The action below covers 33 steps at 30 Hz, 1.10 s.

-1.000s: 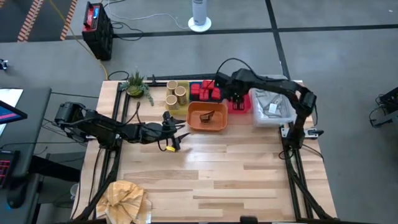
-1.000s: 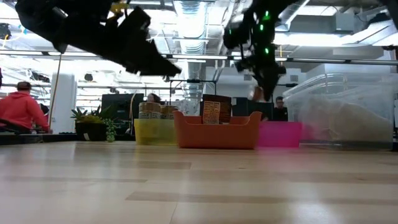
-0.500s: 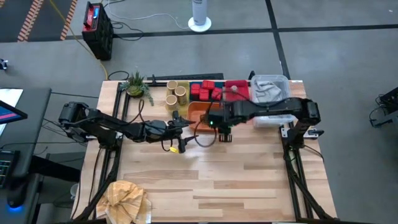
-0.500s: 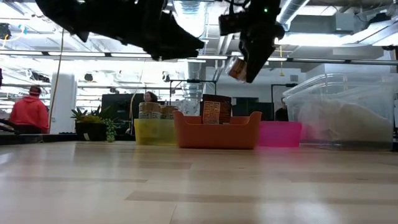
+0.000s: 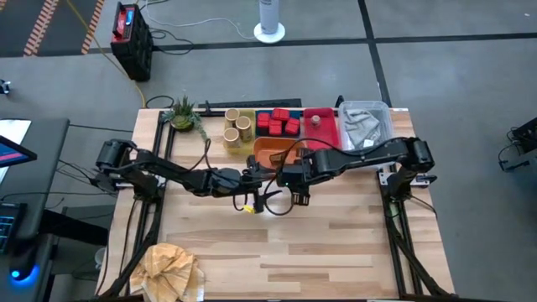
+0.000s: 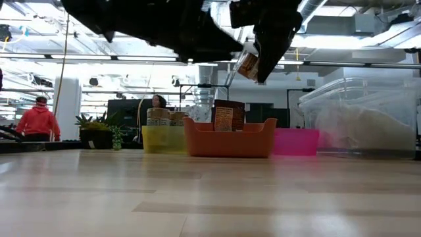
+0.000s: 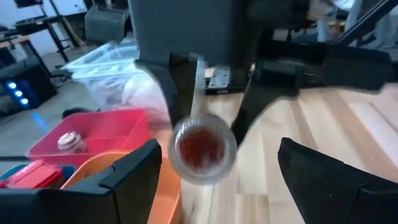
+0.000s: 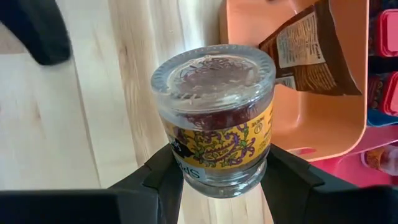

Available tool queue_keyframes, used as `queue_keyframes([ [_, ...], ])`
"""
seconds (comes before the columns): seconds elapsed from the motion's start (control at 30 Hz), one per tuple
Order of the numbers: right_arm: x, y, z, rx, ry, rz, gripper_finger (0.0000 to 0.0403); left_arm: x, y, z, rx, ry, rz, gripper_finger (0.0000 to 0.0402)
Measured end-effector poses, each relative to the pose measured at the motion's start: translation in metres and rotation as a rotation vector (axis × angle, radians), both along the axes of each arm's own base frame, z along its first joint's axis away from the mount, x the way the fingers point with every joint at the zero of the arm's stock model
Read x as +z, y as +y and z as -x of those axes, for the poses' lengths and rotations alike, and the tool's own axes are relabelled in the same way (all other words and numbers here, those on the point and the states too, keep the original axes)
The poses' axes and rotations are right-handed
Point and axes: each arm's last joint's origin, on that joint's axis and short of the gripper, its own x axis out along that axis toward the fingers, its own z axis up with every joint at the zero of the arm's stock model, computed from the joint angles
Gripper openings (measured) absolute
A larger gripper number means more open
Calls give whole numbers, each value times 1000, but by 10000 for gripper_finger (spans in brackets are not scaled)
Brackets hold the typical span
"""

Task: Sort spices by type
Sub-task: Put the right brown seasoning bottle into the pink bin

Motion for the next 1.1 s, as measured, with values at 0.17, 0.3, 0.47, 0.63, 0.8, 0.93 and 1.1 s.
queue_keyframes([
  [0.17,0,7,0,14,-10,-4,202,4,3,-3,7,-18,6,310],
  [0.3,0,11,0,22,-18,-5,203,5,8,-4,1,-34,22,310],
  [0.47,1,11,-2,17,-35,-9,203,4,10,-4,-61,-32,76,310],
  [0.63,1,11,-3,16,-53,-11,203,4,8,-4,-74,-33,53,309],
  [0.8,2,11,-5,16,-68,-14,203,4,8,-4,-87,-29,40,299],
  [0.93,4,11,-7,27,-91,-17,203,3,9,-4,-86,-22,39,288],
  [1.1,15,14,-10,47,-122,-17,203,2,9,-4,-85,-7,38,279],
])
